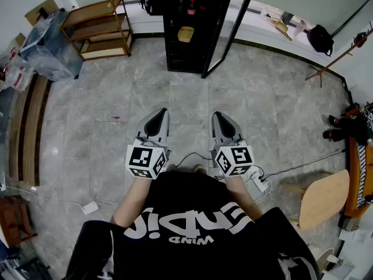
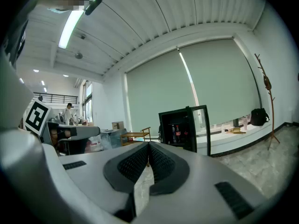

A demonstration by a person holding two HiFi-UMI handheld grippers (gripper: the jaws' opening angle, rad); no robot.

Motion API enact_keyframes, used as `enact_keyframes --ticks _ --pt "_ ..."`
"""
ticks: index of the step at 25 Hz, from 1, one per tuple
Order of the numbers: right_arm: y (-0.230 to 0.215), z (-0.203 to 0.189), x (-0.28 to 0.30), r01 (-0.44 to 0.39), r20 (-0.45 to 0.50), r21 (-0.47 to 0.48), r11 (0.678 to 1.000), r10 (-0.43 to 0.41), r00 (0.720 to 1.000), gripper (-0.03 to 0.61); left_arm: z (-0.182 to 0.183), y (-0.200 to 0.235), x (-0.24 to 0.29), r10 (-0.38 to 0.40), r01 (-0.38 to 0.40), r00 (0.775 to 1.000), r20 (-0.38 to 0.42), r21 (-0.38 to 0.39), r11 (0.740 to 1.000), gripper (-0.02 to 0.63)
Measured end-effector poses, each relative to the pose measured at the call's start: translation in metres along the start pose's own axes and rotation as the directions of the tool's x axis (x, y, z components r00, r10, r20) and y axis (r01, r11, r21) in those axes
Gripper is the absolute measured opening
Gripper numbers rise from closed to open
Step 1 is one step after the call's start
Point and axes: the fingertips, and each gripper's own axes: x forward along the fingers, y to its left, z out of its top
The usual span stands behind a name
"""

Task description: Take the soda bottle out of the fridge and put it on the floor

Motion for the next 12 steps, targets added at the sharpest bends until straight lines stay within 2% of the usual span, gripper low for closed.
enact_keyframes --ticks 7,12 --pt "0.021 0.003 0.013 0.027 0.055 0.009 1.000 -0.028 0.998 0.023 -0.004 0.019 -0.005 -0.052 0.052 0.998 -0.016 -0.019 0.998 0.006" --pt "0.018 -0.002 0.022 0.058 0.032 0.024 0.998 -0.059 0.998 0.023 -0.006 0.033 0.000 -0.082 0.081 0.996 -0.026 -0.024 0.996 0.006"
